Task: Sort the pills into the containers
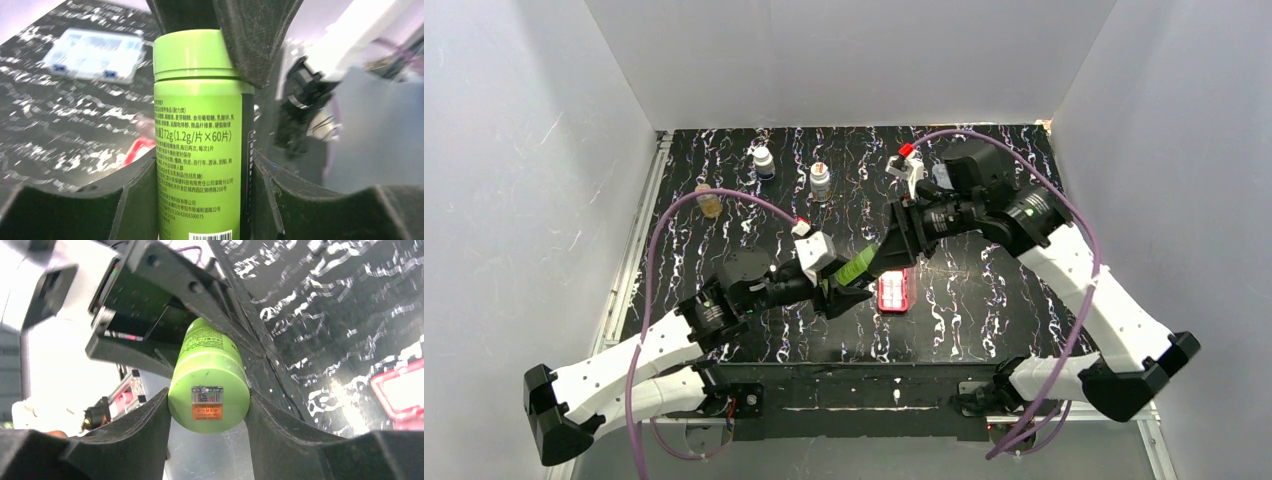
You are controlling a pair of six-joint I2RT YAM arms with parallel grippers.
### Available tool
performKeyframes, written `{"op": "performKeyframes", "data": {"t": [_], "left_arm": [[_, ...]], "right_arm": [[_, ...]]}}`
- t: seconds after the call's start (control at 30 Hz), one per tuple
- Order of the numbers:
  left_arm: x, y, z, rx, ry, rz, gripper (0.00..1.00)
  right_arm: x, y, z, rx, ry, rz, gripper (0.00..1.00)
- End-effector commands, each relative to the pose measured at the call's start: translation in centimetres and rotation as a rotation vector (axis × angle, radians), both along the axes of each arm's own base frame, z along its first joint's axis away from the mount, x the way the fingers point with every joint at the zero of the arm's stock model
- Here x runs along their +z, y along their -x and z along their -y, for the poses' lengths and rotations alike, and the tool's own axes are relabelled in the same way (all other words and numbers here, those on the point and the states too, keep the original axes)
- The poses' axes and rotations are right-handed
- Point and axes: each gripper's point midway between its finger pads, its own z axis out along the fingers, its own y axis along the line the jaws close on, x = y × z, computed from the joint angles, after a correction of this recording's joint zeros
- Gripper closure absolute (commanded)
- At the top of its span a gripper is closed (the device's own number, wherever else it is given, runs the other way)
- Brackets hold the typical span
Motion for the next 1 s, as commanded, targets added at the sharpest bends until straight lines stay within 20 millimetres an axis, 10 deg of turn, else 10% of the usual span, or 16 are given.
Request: {"op": "performKeyframes", "data": {"t": [0.0, 0.27, 0.57, 0.97], "left_arm": [[6.2, 7.3, 0.4, -0.348, 0.183, -0.060, 1.00], [6.8, 6.2, 0.7, -0.293, 0.203, -0.039, 1.00], [4.1, -1.7, -0.7, 0.107, 0.086, 0.189, 1.00], [4.2, -3.7, -0.4, 0.181, 0.058, 0.268, 1.00]], "right_arm": [[6.3, 1.1, -1.0, 0.188, -0.295, 0.317, 0.75], [7.4, 1.2, -0.8, 0.165, -0.270, 0.315, 0.02], [3.4, -1.4, 0.8, -0.118, 0.012, 0.040, 0.02], [1.8, -1.6, -1.7, -0.098, -0.035, -0.148, 0.01]]}}
